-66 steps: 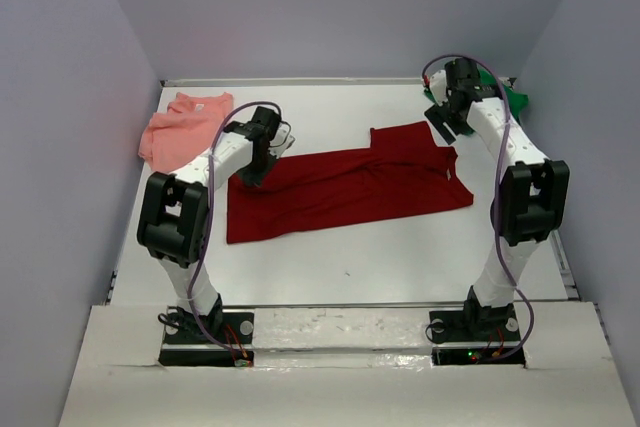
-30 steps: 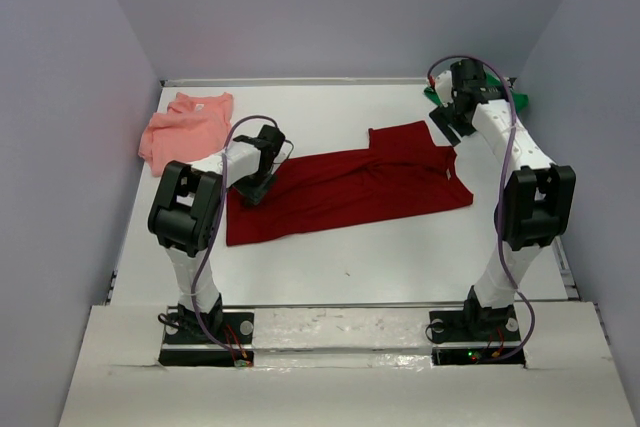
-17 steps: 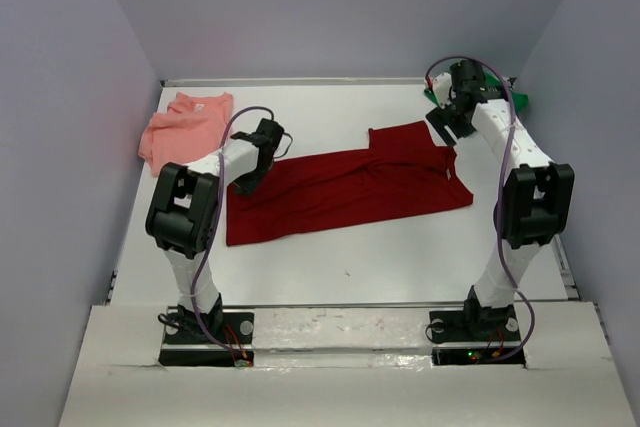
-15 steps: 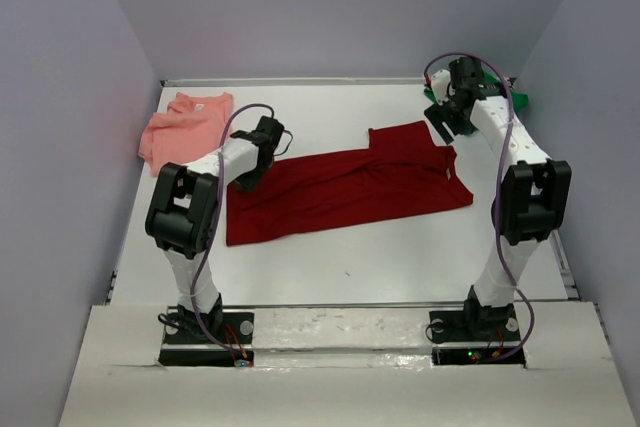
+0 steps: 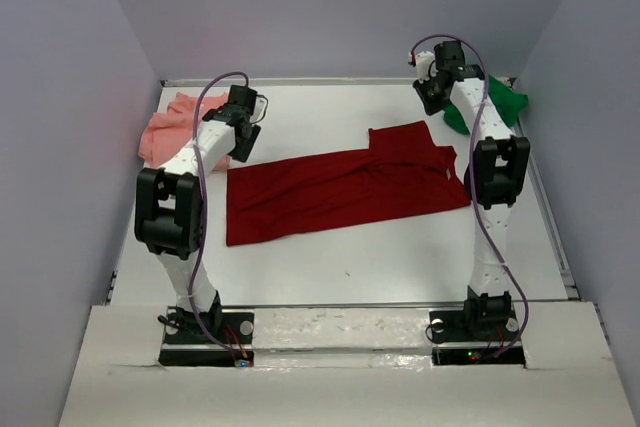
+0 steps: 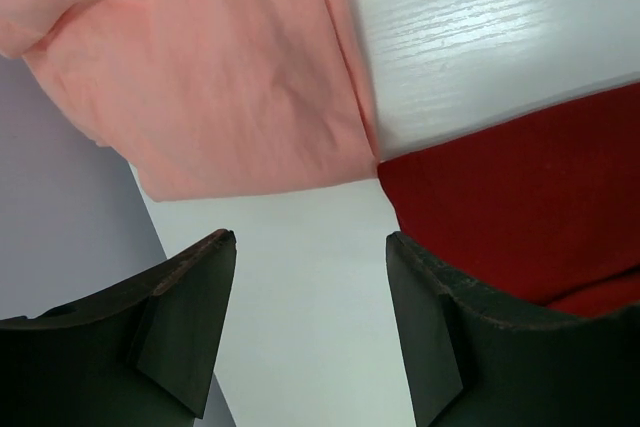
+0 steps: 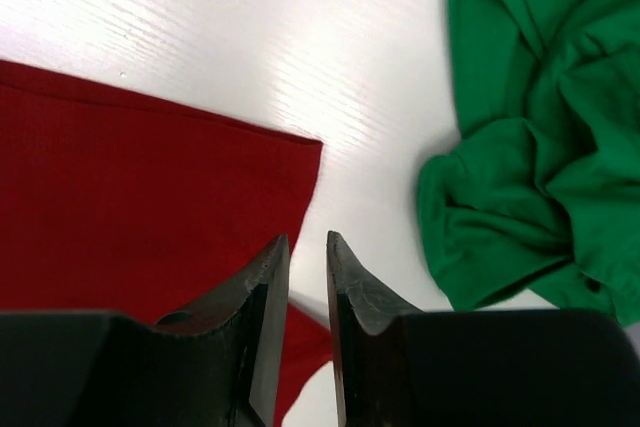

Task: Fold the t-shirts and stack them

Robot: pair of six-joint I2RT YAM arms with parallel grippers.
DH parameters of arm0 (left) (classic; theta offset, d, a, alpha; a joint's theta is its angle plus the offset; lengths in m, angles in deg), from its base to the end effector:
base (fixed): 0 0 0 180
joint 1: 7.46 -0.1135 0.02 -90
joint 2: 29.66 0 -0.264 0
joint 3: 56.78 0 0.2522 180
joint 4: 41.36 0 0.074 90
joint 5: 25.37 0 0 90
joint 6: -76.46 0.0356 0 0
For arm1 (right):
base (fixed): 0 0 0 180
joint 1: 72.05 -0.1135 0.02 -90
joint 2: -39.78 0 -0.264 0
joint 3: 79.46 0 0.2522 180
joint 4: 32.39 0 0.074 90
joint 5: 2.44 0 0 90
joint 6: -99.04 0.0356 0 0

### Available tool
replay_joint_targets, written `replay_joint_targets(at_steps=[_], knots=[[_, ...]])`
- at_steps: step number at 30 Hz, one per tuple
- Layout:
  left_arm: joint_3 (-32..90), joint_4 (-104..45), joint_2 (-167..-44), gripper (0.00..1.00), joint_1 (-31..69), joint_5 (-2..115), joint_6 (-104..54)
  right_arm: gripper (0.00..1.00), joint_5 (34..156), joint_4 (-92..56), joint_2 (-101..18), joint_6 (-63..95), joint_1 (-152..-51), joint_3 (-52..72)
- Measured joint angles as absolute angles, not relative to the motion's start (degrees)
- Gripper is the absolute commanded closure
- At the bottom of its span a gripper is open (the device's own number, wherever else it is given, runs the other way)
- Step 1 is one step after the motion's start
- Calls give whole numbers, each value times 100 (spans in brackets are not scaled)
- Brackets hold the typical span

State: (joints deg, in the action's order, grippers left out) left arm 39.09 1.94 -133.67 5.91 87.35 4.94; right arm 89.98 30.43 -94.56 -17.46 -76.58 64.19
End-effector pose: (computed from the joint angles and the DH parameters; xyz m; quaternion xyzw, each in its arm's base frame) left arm 0.3925 -0.0792 0.2504 0.1914 0.9078 0.2002 0.3151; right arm 0.5168 0.0425 0.2550 -0.2604 0.9131 -0.0400 0.3111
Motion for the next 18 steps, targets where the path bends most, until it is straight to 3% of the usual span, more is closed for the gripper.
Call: replay_joint_targets(at_steps=[7, 18], knots=[[3835, 199, -13363, 27, 235, 8383, 435, 58, 9262, 3045, -9937, -1634, -7643, 6681], [3485, 225, -13352, 27, 47, 8324, 413, 57, 9524, 2999, -10425, -1516, -7385, 6974]])
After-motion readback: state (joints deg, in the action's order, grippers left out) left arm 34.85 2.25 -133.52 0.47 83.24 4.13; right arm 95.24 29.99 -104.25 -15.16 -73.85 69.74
